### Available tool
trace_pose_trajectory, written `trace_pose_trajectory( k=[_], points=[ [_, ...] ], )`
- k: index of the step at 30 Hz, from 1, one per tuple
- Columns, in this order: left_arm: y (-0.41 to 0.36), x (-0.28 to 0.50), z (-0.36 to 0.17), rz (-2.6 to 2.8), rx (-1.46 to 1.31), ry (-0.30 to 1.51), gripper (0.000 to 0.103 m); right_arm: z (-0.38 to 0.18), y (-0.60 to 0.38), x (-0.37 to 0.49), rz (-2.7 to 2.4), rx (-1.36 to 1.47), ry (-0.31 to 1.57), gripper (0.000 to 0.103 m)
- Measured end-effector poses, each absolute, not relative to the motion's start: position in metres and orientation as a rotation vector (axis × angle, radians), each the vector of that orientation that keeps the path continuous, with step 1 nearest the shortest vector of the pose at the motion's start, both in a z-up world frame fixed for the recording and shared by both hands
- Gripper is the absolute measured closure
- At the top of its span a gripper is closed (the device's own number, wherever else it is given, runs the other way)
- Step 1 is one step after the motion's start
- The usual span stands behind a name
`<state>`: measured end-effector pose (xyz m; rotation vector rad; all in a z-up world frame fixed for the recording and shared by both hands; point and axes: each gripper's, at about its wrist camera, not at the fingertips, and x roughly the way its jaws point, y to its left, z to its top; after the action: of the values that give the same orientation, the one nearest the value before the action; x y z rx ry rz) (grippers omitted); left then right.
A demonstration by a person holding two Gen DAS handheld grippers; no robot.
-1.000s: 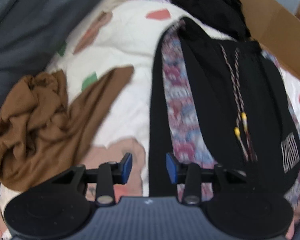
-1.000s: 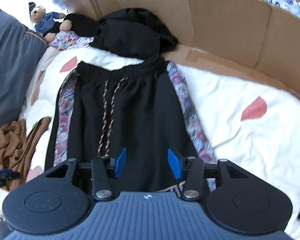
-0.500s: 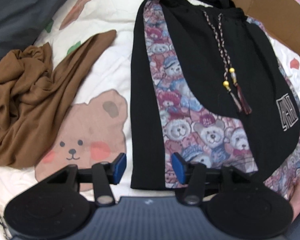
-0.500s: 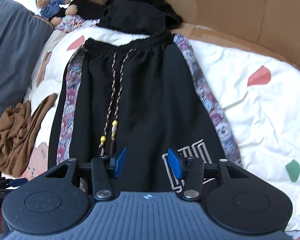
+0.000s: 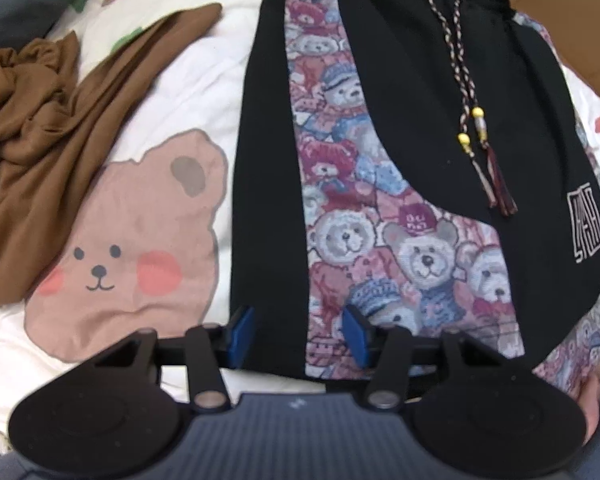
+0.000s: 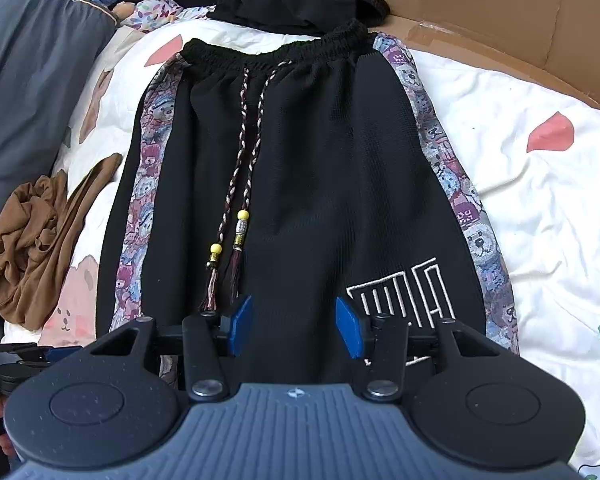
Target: Fold clothes
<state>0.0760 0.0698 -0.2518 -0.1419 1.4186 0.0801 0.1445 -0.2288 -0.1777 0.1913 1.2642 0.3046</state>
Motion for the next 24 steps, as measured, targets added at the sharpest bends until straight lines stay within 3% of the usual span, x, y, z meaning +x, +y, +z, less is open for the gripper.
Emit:
trace_pose_trajectory(
  k=[3, 8, 15, 19, 22, 23, 24],
  points=[
    [0.073, 0.076, -0.259, 0.069, -0.178, 1.437, 0.071, -0.184, -0.23, 0.146, 0.301, 0.191, 1.273, 0.052],
    [0.068, 0.076, -0.271, 0.035, -0.169, 1.463, 0.084, -0.196, -0.231, 0.147, 0.288, 0.201, 1.293, 0.052],
    [0.063, 0.073, -0.284, 0.037, -0.159, 1.487, 0.088, -0.203, -0.233, 0.149, 0.292, 0.211, 1.303, 0.052],
    [0.06, 0.072, -0.286, 0.052, -0.137, 1.495, 0.078, -0.203, -0.232, 0.149, 0.301, 0.21, 1.297, 0.052],
    [0.058, 0.071, -0.284, 0.078, -0.082, 1.509, 0.058, -0.205, -0.229, 0.149, 0.303, 0.204, 1.302, 0.052],
    [0.058, 0.07, -0.282, 0.085, -0.068, 1.51, 0.047, -0.206, -0.228, 0.149, 0.303, 0.203, 1.304, 0.052],
    [0.058, 0.069, -0.282, 0.088, -0.064, 1.509, 0.045, -0.206, -0.228, 0.149, 0.303, 0.201, 1.305, 0.052]
  ],
)
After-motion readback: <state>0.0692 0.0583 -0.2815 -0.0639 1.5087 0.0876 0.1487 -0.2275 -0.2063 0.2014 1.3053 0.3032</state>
